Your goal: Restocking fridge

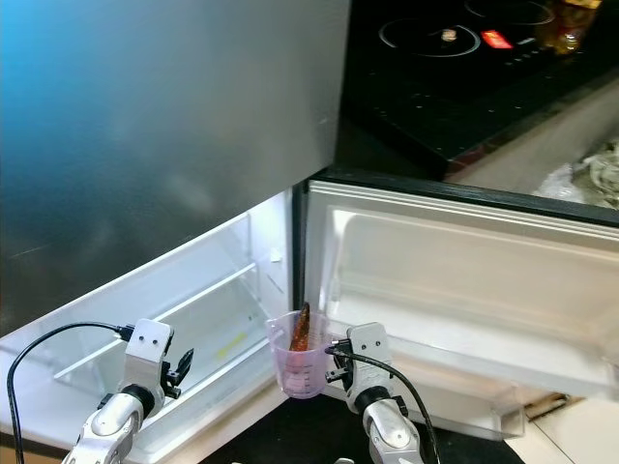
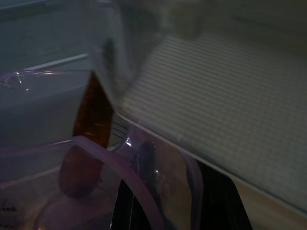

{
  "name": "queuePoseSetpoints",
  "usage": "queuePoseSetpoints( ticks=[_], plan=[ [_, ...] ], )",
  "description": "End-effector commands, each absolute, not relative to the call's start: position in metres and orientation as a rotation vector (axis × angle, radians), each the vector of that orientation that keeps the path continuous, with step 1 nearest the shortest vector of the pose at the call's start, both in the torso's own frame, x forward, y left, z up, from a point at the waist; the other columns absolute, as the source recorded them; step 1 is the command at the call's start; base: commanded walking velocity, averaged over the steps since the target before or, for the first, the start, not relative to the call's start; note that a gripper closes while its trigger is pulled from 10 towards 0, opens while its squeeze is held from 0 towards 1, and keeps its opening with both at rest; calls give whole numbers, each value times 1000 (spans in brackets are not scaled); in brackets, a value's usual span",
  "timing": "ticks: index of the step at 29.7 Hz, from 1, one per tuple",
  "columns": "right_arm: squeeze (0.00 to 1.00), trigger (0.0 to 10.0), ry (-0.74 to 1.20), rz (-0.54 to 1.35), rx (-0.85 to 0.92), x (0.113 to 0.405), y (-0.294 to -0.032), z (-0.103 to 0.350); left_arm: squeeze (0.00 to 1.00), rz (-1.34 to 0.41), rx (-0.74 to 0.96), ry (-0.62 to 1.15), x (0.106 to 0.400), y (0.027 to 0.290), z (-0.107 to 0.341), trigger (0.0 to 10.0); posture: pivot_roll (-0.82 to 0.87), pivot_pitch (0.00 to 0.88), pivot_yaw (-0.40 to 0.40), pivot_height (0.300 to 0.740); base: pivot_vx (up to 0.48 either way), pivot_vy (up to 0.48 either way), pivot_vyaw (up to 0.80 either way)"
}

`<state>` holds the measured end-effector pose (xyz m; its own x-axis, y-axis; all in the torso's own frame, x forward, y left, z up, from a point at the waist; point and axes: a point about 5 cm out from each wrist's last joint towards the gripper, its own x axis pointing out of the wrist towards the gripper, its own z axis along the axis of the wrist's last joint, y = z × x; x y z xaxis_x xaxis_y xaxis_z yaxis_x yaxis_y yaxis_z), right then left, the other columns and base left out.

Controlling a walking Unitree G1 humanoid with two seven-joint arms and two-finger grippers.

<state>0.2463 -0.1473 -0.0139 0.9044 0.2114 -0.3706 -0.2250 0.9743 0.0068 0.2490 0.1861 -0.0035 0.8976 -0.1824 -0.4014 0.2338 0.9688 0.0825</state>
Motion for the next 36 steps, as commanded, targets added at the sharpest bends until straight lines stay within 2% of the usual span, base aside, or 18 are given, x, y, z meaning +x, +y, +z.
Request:
queuePoseSetpoints(
  ticks=[1,29,36],
  plan=[
    [0,10000,397,222,-25,243,-147,-17,0,-213,149,421,245,190,-8,10000,-60,142,6,740,0,0,800],
    [0,10000,411,171,-24,245,-155,-18,0,-221,155,415,247,189,-7,10000,-61,137,9,740,0,0,785],
    [0,10000,410,144,-32,247,-160,-17,0,-222,157,417,247,190,-7,10000,-61,135,10,740,0,0,138]
  ],
)
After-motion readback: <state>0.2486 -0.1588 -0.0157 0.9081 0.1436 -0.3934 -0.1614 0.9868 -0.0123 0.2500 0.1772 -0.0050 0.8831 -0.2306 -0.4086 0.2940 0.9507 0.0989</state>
